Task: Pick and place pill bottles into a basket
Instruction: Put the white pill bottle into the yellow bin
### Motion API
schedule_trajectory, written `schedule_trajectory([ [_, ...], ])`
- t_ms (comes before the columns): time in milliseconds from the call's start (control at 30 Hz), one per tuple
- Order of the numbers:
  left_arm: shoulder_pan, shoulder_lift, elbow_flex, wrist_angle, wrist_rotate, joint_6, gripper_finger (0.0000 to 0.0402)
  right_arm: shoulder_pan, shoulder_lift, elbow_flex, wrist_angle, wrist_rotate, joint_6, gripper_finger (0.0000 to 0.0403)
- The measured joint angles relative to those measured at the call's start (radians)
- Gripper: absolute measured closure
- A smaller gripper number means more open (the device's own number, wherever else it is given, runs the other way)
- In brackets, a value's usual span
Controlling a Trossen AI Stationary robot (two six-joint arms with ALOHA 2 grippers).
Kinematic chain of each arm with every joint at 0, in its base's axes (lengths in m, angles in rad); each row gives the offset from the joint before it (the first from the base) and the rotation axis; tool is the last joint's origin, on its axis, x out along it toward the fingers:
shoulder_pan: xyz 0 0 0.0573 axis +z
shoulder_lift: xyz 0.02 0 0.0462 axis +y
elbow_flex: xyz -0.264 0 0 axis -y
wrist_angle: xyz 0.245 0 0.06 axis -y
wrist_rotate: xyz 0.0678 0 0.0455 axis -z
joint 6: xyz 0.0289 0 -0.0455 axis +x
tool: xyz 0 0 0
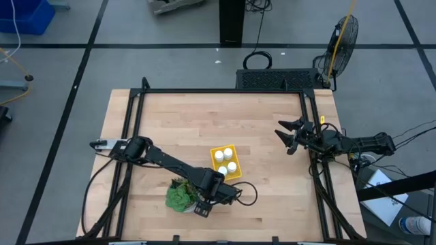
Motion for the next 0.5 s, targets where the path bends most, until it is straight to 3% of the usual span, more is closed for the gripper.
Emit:
schedule_trajectory([
  [367, 0.000, -0.001, -0.002, 0.020, 0.003, 0.015, 0.0123, 0.000, 0.000, 0.000, 0.000, 0.000, 0.001, 0.0152],
  [500, 0.000, -0.001, -0.002, 0.023, -0.048, 0.021, 0.0129, 0.000, 0.000, 0.000, 0.000, 0.000, 0.001, 0.0152],
])
